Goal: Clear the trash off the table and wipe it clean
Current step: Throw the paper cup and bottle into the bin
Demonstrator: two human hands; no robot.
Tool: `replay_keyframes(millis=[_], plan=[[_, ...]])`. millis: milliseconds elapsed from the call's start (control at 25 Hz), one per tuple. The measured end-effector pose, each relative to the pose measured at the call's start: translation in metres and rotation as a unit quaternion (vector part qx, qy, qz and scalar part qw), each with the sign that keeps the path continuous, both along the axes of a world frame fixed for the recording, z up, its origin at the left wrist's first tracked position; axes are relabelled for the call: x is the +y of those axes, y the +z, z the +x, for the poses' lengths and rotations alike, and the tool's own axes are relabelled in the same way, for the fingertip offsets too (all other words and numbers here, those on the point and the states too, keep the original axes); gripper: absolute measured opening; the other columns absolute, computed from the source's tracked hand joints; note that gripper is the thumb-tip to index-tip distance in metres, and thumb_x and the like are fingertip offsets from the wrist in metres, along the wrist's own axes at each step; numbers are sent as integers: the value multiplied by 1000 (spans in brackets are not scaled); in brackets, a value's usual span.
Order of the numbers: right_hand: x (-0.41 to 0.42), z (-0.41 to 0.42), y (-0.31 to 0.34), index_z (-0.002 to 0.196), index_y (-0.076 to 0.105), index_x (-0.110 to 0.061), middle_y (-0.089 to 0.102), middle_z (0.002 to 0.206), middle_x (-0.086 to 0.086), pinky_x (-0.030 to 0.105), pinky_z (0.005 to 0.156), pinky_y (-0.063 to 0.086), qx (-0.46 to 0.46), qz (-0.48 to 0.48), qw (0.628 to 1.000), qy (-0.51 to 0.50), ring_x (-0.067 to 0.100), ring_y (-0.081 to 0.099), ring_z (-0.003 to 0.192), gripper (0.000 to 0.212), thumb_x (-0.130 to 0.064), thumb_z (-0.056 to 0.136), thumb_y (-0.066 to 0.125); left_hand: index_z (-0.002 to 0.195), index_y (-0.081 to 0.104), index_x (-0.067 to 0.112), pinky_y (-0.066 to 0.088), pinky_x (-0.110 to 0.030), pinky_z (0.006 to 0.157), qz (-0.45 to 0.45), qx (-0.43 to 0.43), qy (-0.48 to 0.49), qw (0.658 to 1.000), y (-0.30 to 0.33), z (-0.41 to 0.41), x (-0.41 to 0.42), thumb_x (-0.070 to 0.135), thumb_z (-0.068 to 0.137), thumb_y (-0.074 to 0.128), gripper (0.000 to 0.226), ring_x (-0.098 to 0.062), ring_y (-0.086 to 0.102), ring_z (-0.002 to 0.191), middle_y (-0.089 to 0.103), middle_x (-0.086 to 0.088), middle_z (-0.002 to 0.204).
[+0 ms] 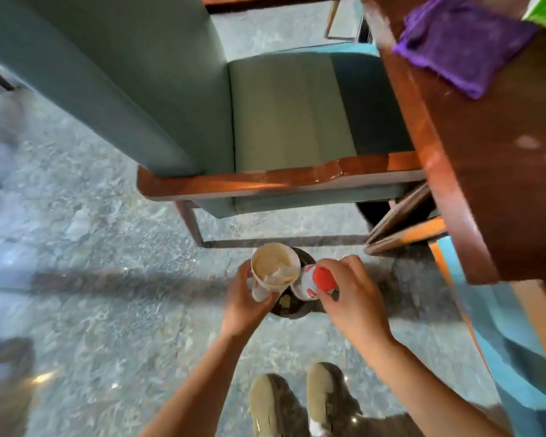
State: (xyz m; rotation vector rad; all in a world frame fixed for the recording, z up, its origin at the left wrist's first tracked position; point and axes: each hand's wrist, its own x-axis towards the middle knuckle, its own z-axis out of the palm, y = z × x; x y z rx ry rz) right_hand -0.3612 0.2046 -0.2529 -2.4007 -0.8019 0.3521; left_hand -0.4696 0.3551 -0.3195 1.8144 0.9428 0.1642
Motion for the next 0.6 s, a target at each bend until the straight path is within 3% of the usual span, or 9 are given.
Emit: replay_keyframes(millis=[160,280,400,480,600], plan=[[8,4,-114,101,56,-29,47,104,-4,35,63,52,39,-46,998,-24,22,58,85,32,-17,76,72,118,50,29,42,-28,77,23,26,-24,999,-112,11,0,32,60,81,66,-18,56,102,58,4,112],[13,10,-177,101,53,-30,45,105,-4,32,59,49,50,-81,995,-2,20,56,86,27,-22,81,68,125,48,25,40,-27,78,25,57,-32,998,-176,12,1,39,61,79,72,-13,54,104,57,2,119],[11,13,-217,106,53,-28,46,107,-4,27,57,42,40,-132,990,31,19,55,87,25,-26,84,64,126,48,30,46,-27,80,-12,57,-26,998,-209,15,-3,42,61,80,73,-7,54,103,57,11,116],[10,14,-230,108,53,-26,47,109,-2,30,61,46,47,-160,985,33,22,56,89,24,-24,86,60,129,46,30,47,-25,80,-30,65,-29,997,-221,17,-4,34,63,82,74,-5,54,101,57,14,114],[13,18,-229,114,49,-24,47,114,-3,33,67,45,53,-197,978,37,23,54,98,26,-19,88,52,122,51,28,42,-13,74,-34,107,-52,992,-221,18,0,24,67,80,62,-6,56,96,59,12,105]])
